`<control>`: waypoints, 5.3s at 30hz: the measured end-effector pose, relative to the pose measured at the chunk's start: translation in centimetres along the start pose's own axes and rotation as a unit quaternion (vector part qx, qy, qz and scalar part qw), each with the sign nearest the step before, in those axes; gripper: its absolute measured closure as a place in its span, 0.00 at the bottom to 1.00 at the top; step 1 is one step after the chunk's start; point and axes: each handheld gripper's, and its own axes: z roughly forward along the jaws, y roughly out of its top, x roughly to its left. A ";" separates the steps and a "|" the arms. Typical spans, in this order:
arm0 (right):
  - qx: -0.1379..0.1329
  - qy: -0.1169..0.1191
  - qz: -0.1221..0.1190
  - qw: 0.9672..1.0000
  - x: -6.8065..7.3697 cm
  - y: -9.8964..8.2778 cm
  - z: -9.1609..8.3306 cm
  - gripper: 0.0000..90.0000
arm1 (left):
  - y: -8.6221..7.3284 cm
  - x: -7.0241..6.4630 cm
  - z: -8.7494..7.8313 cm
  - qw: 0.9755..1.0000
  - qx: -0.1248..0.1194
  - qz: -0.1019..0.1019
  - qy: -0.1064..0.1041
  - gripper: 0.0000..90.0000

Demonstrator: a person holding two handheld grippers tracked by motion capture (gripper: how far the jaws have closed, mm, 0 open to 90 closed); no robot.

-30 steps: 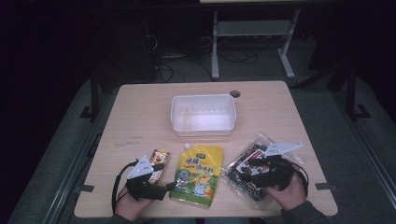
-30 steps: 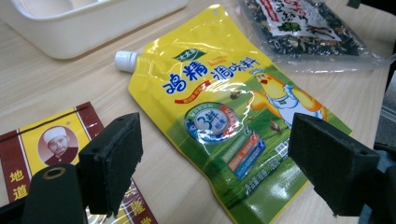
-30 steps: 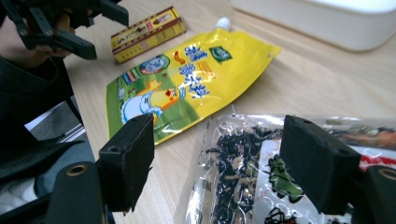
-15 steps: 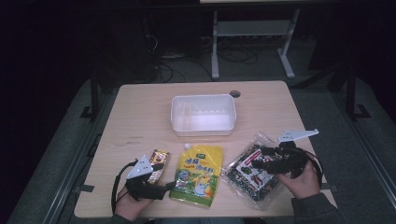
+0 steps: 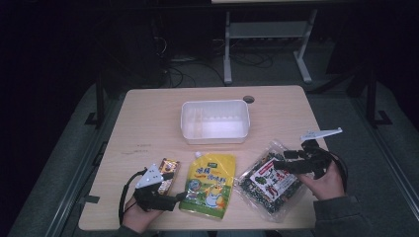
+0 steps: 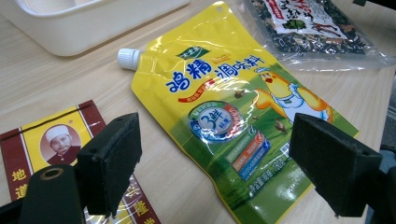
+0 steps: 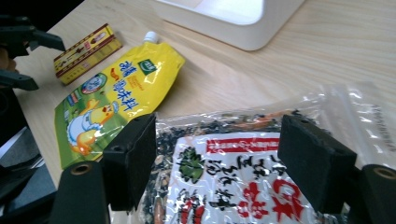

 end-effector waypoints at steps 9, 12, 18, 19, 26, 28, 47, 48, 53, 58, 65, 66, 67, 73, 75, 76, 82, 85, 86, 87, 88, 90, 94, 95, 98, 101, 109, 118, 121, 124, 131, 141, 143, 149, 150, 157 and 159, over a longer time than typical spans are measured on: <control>0.000 -0.030 0.027 0.999 -1.7 -1.0 -1.4 0.35 | 0.1 0.0 0.1 1.000 0.000 0.001 0.001 0.19; 0.003 -0.044 0.041 0.998 -2.6 -1.8 -1.7 0.36 | 0.1 -0.1 0.1 1.000 0.002 0.005 0.000 0.19; 0.015 -0.071 0.058 0.996 -3.6 -2.7 -2.3 0.40 | 0.1 0.0 0.0 1.000 0.001 0.003 0.001 0.19; 0.015 -0.071 0.058 0.996 -3.6 -2.7 -2.3 0.40 | 0.1 0.0 0.0 1.000 0.001 0.003 0.001 0.19; 0.023 -0.110 0.079 0.990 -5.1 -4.1 -3.0 0.43 | 0.1 -0.2 0.1 1.000 0.001 0.006 -0.001 0.19; 0.028 -0.118 0.086 0.989 -5.6 -4.6 -3.1 0.43 | 0.1 -0.1 0.1 1.000 0.001 0.004 -0.002 0.19; 0.034 -0.149 0.143 0.978 -8.4 -7.1 -4.7 0.49 | 0.2 -0.4 0.3 1.000 0.006 0.007 -0.008 0.19; 0.036 -0.150 0.145 0.977 -8.5 -7.2 -4.7 0.49 | 0.2 -0.4 0.4 1.000 0.007 0.007 -0.008 0.19; 0.039 -0.138 0.159 0.977 -9.1 -7.8 -4.3 0.54 | 0.2 -0.4 0.4 1.000 0.008 0.007 -0.010 0.19; 0.043 -0.124 0.166 0.977 -9.4 -8.0 -4.0 0.62 | 0.2 -0.4 0.5 1.000 0.009 0.007 -0.010 0.19; 0.037 -0.117 0.171 0.978 -9.5 -8.1 -4.2 0.70 | 0.2 -0.4 0.5 1.000 0.012 0.008 -0.009 0.19; 0.037 -0.116 0.172 0.978 -9.5 -8.1 -4.2 0.72 | 0.2 -0.4 0.6 1.000 0.012 0.008 -0.009 0.19; 0.039 -0.116 0.175 0.977 -9.5 -8.1 -4.1 0.73 | 0.2 -0.4 0.6 1.000 0.012 0.007 -0.009 0.19; 0.041 -0.116 0.185 0.975 -9.9 -8.3 -3.9 0.74 | 0.2 -0.4 0.6 1.000 0.014 0.008 -0.009 0.19; 0.041 -0.114 0.184 0.975 -9.9 -8.3 -3.9 0.77 | 0.1 -0.4 0.6 1.000 0.015 0.006 -0.009 0.19; 0.041 -0.116 0.182 0.976 -9.8 -8.3 -3.9 0.79 | 0.1 -0.4 0.7 1.000 0.015 0.005 -0.009 0.19; 0.041 -0.118 0.178 0.976 -9.8 -8.2 -4.1 0.95 | 0.1 -0.4 0.8 1.000 0.016 0.005 -0.009 0.19; 0.037 -0.121 0.169 0.977 -9.6 -8.1 -4.3 0.99 | 0.2 -0.4 0.9 1.000 0.016 0.006 -0.012 0.19; 0.036 -0.120 0.169 0.978 -9.5 -8.0 -4.4 0.99 | 0.3 -0.4 0.9 1.000 0.014 0.007 -0.013 0.20; 0.034 -0.118 0.170 0.978 -9.5 -8.0 -4.5 1.00 | 0.4 -0.4 1.0 1.000 0.012 0.006 -0.015 0.20; 0.033 -0.118 0.167 0.978 -9.4 -7.9 -4.7 1.00 | 0.5 -0.4 1.0 1.000 0.012 0.006 -0.016 0.20; 0.033 -0.119 0.163 0.979 -9.3 -7.8 -4.8 1.00 | 0.5 -0.5 1.1 1.000 0.012 0.004 -0.016 0.20; 0.028 -0.128 0.146 0.981 -8.4 -7.3 -5.2 1.00 | 1.0 -0.9 1.6 1.000 0.010 0.004 -0.024 0.20; 0.028 -0.128 0.146 0.981 -8.4 -7.3 -5.2 1.00 | 1.1 -1.0 1.7 1.000 0.008 0.005 -0.028 0.20; 0.027 -0.129 0.135 0.982 -7.8 -6.9 -5.6 1.00 | 2.0 -1.3 2.4 0.999 0.007 -0.001 -0.042 0.19; 0.018 -0.126 0.131 0.983 -7.6 -6.6 -6.0 1.00 | 2.3 -1.4 2.8 0.999 0.011 -0.004 -0.052 0.19; -0.007 -0.131 0.082 0.988 -5.5 -5.0 -8.3 1.00 | 3.5 -3.1 5.1 0.993 0.057 0.027 -0.100 0.20; -0.020 -0.123 0.048 0.991 -3.9 -3.4 -10.5 1.00 | 6.0 -4.1 8.1 0.989 0.071 0.044 -0.125 0.21; -0.025 -0.123 0.032 0.992 -3.0 -2.7 -11.0 1.00 | 7.0 -4.3 9.1 0.987 0.074 0.048 -0.132 0.22; -0.030 -0.120 0.015 0.992 -2.1 -1.8 -11.4 1.00 | 7.9 -4.3 10.3 0.987 0.074 0.045 -0.136 0.22; -0.042 -0.105 -0.016 0.993 -0.1 0.2 -12.7 1.00 | 8.9 -4.1 12.8 0.984 0.084 0.019 -0.156 0.28; -0.055 -0.064 -0.031 0.996 0.9 1.3 -13.6 1.00 | 9.7 -3.9 15.2 0.983 0.098 0.028 -0.154 0.26; -0.056 -0.056 -0.033 0.996 1.0 1.5 -13.6 1.00 | 9.9 -3.8 15.7 0.981 0.101 0.023 -0.163 0.28; -0.053 -0.043 -0.051 0.996 1.8 2.2 -13.7 1.00 | 10.3 -2.7 16.9 0.974 0.092 -0.021 -0.204 0.32; -0.054 -0.039 -0.054 0.996 1.9 2.3 -13.7 1.00 | 10.4 -2.6 17.0 0.973 0.092 -0.025 -0.209 0.32; -0.056 -0.015 -0.062 0.996 2.3 3.0 -13.5 1.00 | 10.6 -2.4 17.8 0.962 0.098 -0.038 -0.252 0.37; -0.057 -0.012 -0.066 0.996 2.5 3.4 -13.4 1.00 | 10.6 -2.3 18.0 0.959 0.098 -0.041 -0.262 0.41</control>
